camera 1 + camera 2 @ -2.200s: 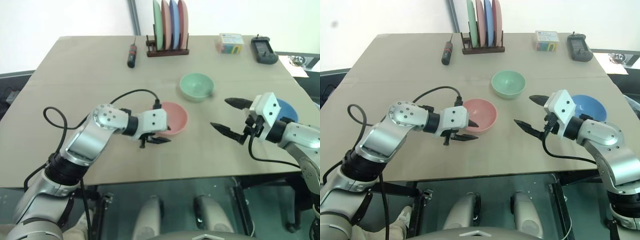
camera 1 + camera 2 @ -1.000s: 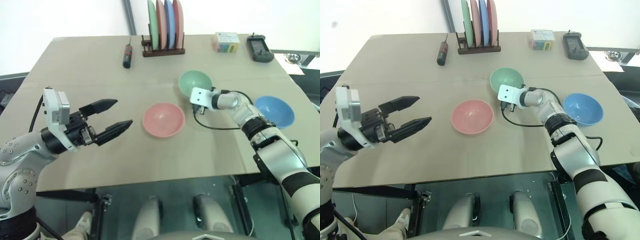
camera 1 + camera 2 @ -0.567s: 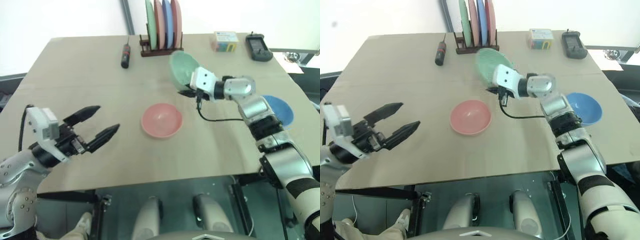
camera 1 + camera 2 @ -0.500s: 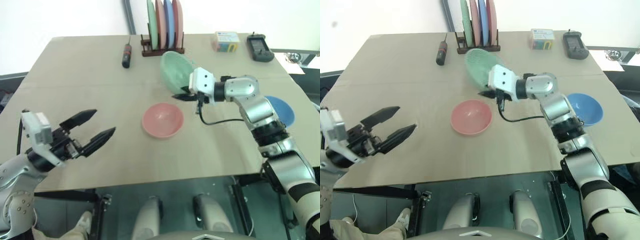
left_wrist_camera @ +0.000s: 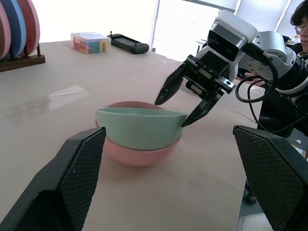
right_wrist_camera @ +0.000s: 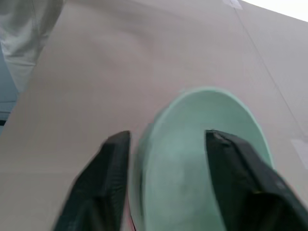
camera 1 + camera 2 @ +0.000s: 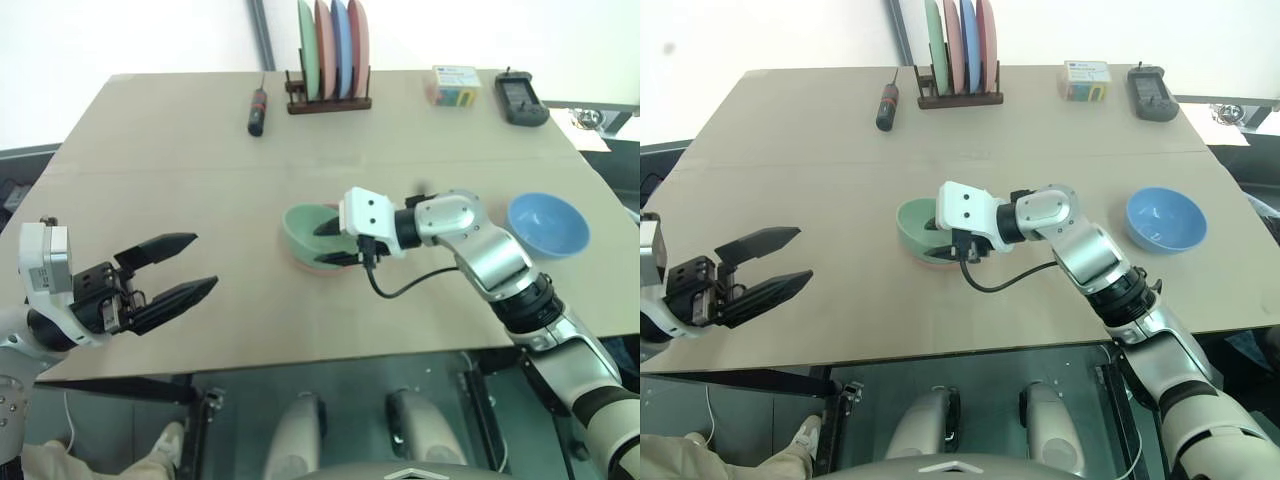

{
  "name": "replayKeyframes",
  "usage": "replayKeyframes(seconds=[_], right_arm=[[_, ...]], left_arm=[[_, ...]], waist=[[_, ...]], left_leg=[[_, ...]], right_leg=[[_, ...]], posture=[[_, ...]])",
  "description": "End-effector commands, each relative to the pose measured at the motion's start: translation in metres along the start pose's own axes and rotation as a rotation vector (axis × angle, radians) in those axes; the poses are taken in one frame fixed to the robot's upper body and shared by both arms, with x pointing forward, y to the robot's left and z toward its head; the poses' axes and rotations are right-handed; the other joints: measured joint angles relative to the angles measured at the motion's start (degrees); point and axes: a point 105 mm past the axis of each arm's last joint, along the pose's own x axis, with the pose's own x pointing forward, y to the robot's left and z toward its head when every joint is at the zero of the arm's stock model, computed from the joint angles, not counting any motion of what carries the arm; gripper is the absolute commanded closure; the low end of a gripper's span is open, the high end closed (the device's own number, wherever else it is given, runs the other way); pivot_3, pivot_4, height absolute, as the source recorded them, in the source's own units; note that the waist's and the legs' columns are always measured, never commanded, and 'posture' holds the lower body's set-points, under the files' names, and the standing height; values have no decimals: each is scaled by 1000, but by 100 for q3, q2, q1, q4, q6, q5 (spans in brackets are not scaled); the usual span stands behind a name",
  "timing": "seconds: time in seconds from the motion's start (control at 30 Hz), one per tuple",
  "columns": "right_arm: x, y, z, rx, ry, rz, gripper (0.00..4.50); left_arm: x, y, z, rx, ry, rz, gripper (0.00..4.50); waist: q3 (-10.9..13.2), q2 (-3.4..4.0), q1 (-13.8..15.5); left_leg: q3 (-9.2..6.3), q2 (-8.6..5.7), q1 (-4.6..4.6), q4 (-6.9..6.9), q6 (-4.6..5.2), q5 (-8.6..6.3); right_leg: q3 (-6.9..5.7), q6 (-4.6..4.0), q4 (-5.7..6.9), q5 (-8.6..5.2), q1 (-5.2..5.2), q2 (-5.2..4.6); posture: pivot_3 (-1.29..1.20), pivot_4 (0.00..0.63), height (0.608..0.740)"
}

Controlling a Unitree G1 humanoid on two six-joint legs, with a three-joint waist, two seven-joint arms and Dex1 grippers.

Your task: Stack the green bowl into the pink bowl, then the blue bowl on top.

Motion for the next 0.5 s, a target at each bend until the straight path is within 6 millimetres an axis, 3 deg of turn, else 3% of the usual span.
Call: replayKeyframes(seconds=[0.03,0.13,0.3,0.43,0.5], right_arm=[[-36,-20,10,13,-39,-176,249],[-85,-31,-8,112,32,-354,249],[-160,-31,-57,244,269,-691,249],[-209,-26,-92,355,499,-954,249],[-222,-19,-103,436,556,-1024,249]], left_arm=[[10,-12,13,61,3,-110,0],[31,-24,21,90,11,-259,0],[67,-31,35,121,-27,-440,0],[84,-31,42,124,-50,-528,0],[91,-31,43,126,-53,-564,0]], waist=[[1,0,58],[0,-1,144],[-4,-6,232],[0,2,76],[-1,1,51]], left_leg=[[1,-1,-3,0,0,0],[-1,-5,-6,1,0,0],[3,-8,-4,4,0,0],[14,-3,0,1,1,0],[16,-1,2,0,1,0]], right_leg=[[0,0,-3,0,-1,-1],[-1,0,-9,0,1,-5],[1,0,-17,-2,7,-6],[16,4,-4,0,-1,5],[19,5,-4,1,-2,8]], posture=[[0,150,740],[0,150,740],[0,150,740],[0,150,740],[0,150,740]])
